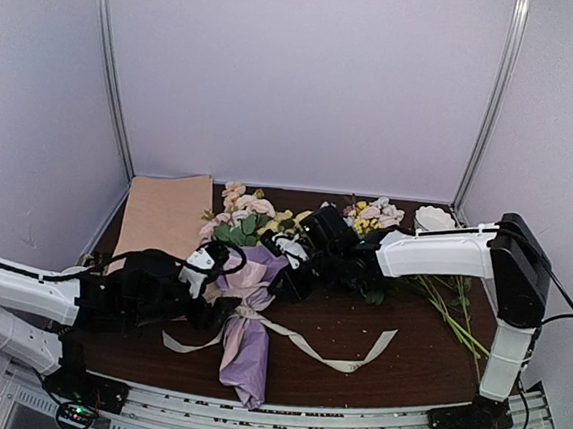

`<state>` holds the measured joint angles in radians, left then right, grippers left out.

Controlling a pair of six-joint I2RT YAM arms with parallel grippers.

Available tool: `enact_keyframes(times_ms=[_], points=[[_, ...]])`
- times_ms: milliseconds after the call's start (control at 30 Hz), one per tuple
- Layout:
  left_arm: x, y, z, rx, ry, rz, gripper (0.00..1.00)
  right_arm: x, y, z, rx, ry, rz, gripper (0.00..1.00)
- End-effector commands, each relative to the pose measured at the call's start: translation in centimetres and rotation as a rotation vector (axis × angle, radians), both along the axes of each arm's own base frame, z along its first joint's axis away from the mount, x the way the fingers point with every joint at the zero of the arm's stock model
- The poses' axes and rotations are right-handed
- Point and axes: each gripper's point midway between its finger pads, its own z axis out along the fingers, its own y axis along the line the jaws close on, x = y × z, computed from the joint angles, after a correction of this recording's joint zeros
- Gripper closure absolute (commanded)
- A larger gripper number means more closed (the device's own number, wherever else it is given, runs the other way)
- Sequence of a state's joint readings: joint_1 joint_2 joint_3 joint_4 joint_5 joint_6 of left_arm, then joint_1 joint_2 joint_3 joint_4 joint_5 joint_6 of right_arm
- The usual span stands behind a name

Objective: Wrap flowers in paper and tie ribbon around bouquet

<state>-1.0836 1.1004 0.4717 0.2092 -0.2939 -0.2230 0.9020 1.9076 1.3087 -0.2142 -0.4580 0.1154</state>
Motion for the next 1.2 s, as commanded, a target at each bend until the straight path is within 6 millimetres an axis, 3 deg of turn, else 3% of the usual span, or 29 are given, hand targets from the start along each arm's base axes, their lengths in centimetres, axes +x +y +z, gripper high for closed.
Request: enact_keyframes(times_ms=[0,100,333,600,867,1167], points=[[-0.2,-2.4,-1.5,0.203,-0.126,-0.182,0.18,-2.3,0.7,3.9,0.105,-0.001,0.101,1.0],[1.2,-2.7,-2.2,0.318,-0.174,-0.184,0.16,-3.0,0.9,4.0,0.123,0.027,0.126,1.0],[2.5,-3.5,-2.9,0.318,-0.157,-0.244,0.12,-3.5,1.0,4.6,0.148,0.04,0.144,1.0],[2.1,-5.0,-6.1,0.354,-0.097,-0.326,0.15,-3.4,1.2,4.7,0.166,0.052,0.138,1.0],[3.0,-5.8,-4.1,0.272,-0.141,-0.297,0.38,-3.6,1.1,4.4,0.158,0.063,0.141,1.0],[4.4,-4.2,-3.6,0.24,-0.145,-0.19,0.6,-3.6,1.0,4.2,0.151,0.065,0.142,1.0]])
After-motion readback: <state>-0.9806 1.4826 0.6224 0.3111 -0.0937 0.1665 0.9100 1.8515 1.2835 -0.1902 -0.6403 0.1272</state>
